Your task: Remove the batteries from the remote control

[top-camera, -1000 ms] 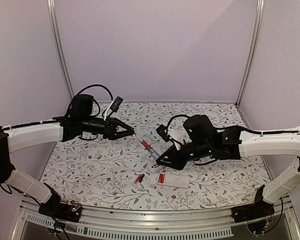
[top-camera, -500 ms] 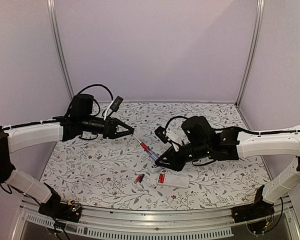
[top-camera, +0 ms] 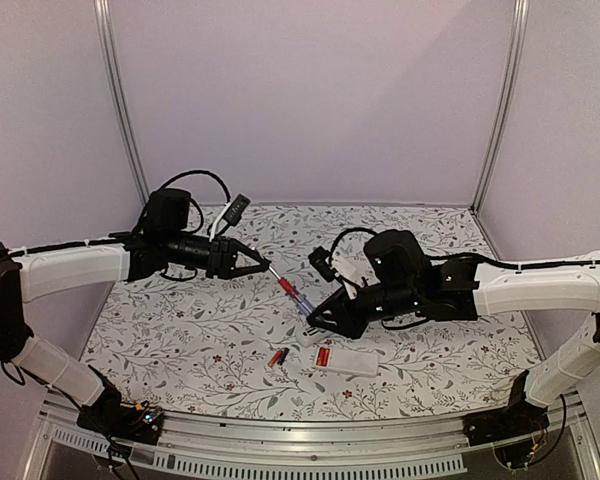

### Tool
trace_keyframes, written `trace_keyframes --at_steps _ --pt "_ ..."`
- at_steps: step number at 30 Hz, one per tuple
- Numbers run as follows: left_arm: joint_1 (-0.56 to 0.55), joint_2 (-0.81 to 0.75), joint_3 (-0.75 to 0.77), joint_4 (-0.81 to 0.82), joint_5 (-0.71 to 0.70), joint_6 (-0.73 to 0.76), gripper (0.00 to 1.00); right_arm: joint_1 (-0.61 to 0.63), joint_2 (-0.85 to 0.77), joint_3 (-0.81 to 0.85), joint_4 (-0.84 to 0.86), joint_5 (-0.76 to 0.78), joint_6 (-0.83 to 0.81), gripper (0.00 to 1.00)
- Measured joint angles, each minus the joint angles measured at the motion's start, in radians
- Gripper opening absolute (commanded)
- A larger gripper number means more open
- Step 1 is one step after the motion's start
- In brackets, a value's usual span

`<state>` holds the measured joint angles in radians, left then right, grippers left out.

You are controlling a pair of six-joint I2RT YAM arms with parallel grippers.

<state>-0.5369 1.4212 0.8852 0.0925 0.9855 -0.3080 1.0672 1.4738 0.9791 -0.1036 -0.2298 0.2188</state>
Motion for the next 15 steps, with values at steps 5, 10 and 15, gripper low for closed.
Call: trace_keyframes --at_steps 5,10,15 --pt "0.0 0.0 0.001 0.0 0.016 -0.009 0.07 0.002 0.0 0.0 0.001 0.007 -0.008 0.0" --pt "0.0 0.0 0.008 0.002 0.047 -0.023 0.0 0.003 0.001 0.0 -0.002 0.011 -0.03 0.0" --pt "0.0 0.0 0.01 0.019 0.062 -0.041 0.0 0.006 0.001 0.0 0.005 0.042 -0.033 0.18"
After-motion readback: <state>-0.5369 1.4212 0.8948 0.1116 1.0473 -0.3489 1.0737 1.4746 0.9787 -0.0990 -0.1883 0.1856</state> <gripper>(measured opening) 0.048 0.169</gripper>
